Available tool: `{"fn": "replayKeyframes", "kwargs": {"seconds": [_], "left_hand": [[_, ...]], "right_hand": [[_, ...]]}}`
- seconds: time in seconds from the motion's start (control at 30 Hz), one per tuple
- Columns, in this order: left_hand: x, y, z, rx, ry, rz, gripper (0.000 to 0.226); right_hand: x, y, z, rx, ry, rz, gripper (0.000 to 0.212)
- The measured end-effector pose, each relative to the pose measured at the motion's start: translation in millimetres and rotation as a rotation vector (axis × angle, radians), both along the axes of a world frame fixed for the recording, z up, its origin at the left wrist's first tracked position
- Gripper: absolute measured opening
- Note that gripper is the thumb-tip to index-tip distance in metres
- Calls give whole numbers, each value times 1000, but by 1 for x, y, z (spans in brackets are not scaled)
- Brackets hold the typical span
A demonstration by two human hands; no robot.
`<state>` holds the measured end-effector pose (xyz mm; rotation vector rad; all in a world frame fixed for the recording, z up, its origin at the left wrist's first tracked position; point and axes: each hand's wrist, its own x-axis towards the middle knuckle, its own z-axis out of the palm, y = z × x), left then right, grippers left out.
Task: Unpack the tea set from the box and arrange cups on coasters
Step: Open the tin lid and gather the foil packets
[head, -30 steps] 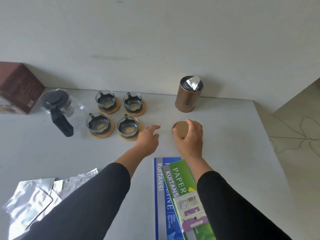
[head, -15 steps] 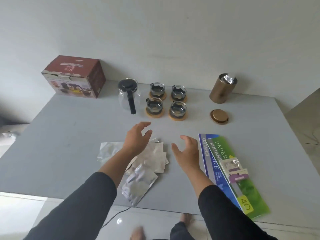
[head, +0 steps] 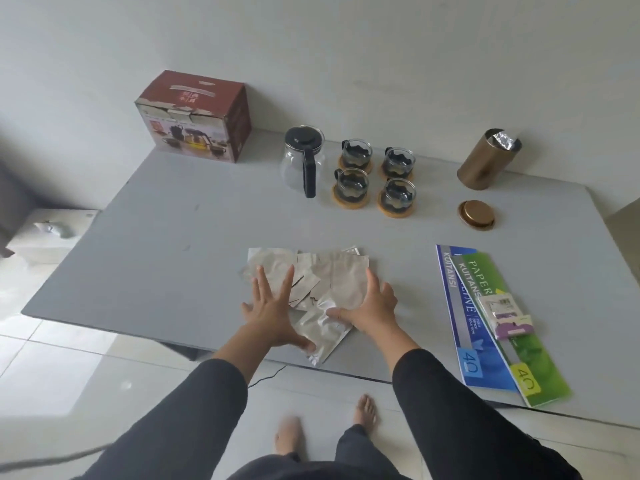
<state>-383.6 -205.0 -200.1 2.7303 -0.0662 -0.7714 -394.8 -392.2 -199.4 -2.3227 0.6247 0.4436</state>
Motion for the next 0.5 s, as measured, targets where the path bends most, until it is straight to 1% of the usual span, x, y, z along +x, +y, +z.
{"fn": "replayKeyframes", "kwargs": {"seconds": [0.17, 0.37, 0.43, 0.5], "left_hand": [[-1, 1, -7, 82, -88, 7, 148], [13, 0, -9, -15, -138, 53, 136], [16, -2, -10, -39, -153, 78, 127], [19, -4, -10, -63, -150, 96, 110]], "right_hand": [[4, 3, -2, -117, 12, 112, 124], [4, 8, -7, -154, -69, 107, 112], [4, 9, -7, -144, -71, 108, 110], [6, 10, -7, -105, -77, 91, 109]]}}
